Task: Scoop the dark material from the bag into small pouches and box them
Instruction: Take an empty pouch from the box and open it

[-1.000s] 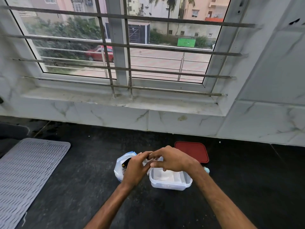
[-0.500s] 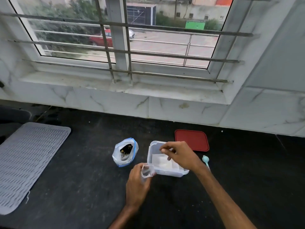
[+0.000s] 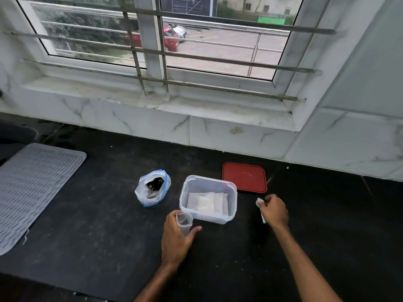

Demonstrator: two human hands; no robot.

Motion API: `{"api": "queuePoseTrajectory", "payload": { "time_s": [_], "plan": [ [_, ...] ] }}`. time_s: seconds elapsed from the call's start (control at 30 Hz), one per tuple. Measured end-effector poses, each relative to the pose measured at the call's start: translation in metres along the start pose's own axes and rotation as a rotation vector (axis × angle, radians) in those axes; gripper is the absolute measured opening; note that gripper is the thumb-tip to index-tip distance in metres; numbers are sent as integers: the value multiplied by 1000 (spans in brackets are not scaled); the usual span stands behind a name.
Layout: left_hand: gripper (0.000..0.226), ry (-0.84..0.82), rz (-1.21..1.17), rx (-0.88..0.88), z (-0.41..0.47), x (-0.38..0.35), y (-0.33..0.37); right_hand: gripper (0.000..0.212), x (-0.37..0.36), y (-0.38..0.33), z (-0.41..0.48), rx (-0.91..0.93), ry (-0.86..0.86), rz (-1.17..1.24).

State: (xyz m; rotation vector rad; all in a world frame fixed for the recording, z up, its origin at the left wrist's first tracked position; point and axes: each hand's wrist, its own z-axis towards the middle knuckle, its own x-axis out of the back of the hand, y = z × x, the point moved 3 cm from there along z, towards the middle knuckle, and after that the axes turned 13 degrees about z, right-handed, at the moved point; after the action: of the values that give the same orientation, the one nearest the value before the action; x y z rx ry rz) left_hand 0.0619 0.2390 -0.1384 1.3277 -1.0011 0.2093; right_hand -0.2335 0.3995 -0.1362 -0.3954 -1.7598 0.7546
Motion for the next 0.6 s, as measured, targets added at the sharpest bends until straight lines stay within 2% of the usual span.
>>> {"api": "queuePoseTrajectory", "payload": {
  "time_s": [0.07, 0.17, 0.27, 0.37, 0.5, 0.6],
  "plan": [
    [86, -3, 0, 14, -3, -2, 2, 44, -1, 7, 1, -34, -63, -86],
    [100, -79, -2, 1, -1, 2, 0, 50, -8, 6, 0, -47, -61, -198],
    [110, -41, 24, 10, -9, 6, 6, 42, -11, 0, 2, 53, -132, -296],
    [119, -67, 17, -4, -4, 13, 0, 34, -15, -4, 1, 90, -97, -319],
    [128, -97, 7, -28, -3, 14, -1, 29, -11, 1, 6, 110, -59, -206],
    [125, -125, -10, -28, -3, 15, -2, 32, -3, 1, 8, 112, 4, -66]
  ]
}}
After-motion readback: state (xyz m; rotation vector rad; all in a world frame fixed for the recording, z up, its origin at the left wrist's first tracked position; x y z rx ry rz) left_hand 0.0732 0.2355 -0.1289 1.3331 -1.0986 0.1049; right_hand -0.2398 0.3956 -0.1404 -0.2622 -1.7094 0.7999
